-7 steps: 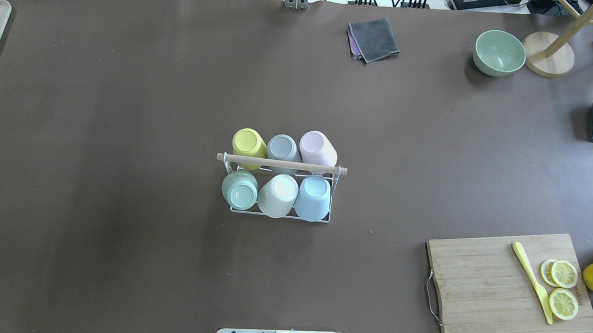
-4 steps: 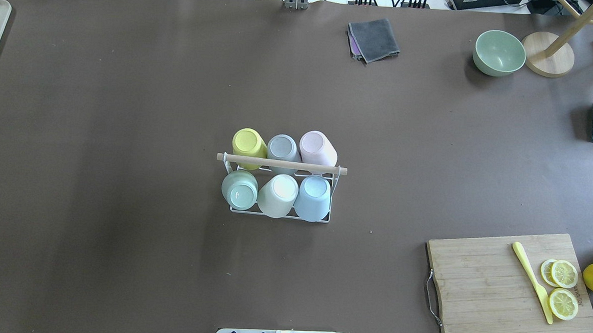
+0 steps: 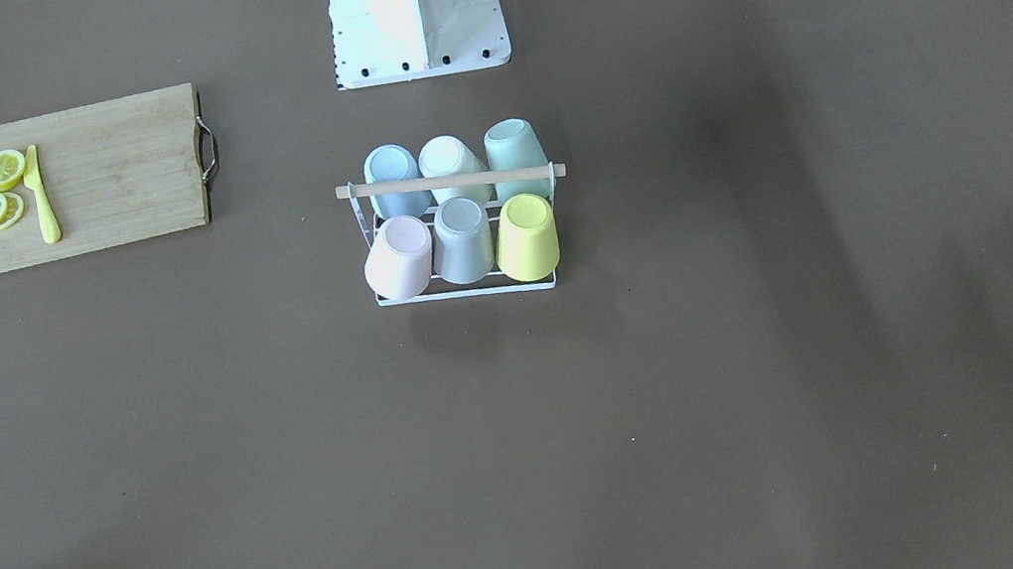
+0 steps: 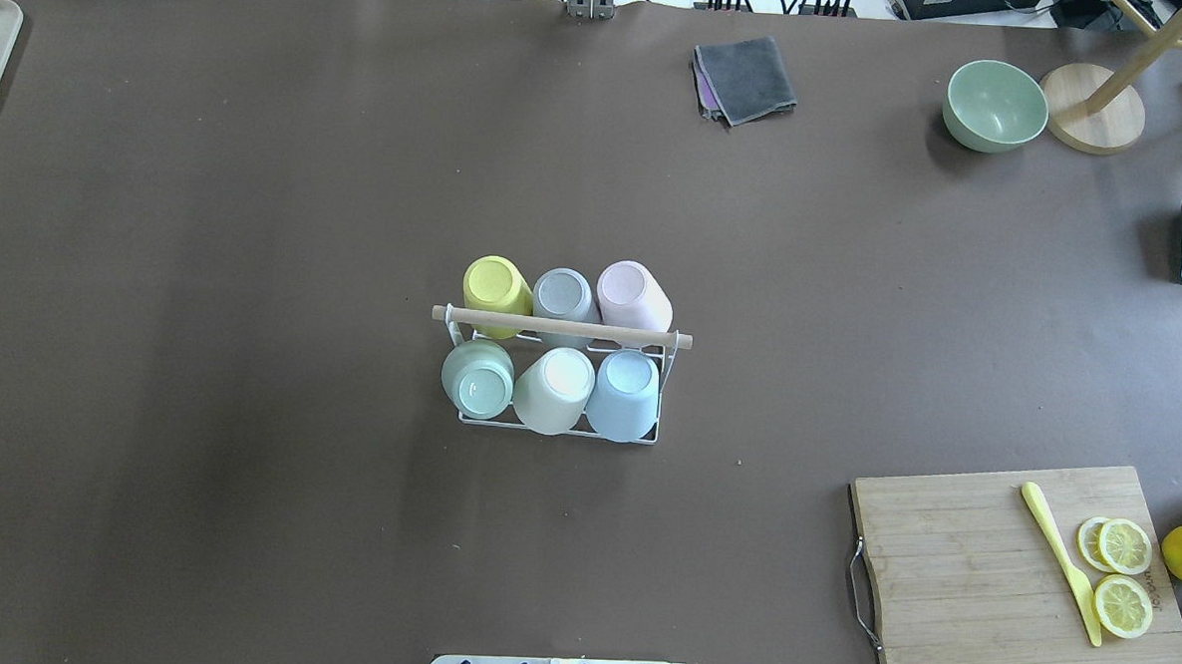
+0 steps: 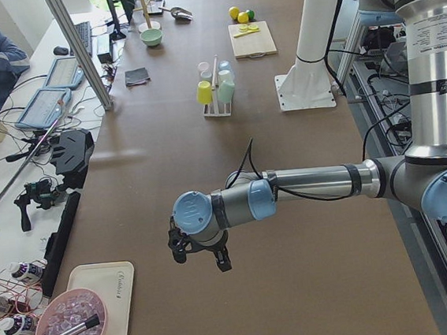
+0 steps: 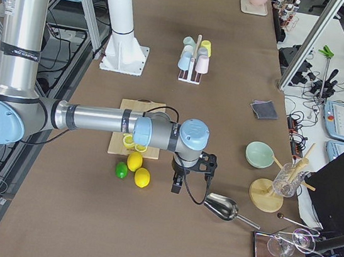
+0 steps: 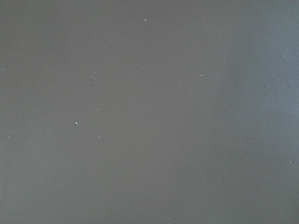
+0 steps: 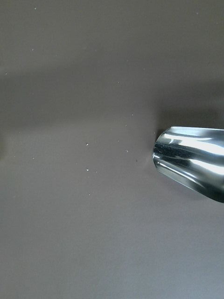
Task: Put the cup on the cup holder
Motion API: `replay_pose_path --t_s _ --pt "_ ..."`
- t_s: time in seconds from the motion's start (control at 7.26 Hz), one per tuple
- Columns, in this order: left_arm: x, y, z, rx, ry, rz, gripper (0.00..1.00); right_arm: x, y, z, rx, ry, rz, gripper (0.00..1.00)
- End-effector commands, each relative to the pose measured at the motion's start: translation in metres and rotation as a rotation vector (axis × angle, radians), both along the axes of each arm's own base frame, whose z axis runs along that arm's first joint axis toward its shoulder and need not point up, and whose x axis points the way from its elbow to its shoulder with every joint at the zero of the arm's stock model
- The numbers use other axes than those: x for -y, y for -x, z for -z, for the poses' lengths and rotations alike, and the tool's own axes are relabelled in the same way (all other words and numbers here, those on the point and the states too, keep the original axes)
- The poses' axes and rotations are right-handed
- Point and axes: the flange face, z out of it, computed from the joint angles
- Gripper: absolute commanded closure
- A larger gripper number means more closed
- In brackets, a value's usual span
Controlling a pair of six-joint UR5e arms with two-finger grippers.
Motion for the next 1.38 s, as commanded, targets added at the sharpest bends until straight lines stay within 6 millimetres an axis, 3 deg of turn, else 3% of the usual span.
replay_pose_path --t_s 0.0,1.24 --pt "0.0000 0.0000 0.0000 0.000 0.001 0.001 0.02 -0.0004 -0.0001 -0.0022 0.000 0.005 0.000 0.00" --pt "-0.0007 -0.0002 -0.0072 -0.003 0.014 0.000 0.02 -0.0012 0.0000 -0.0036 0.001 0.008 0.000 0.00"
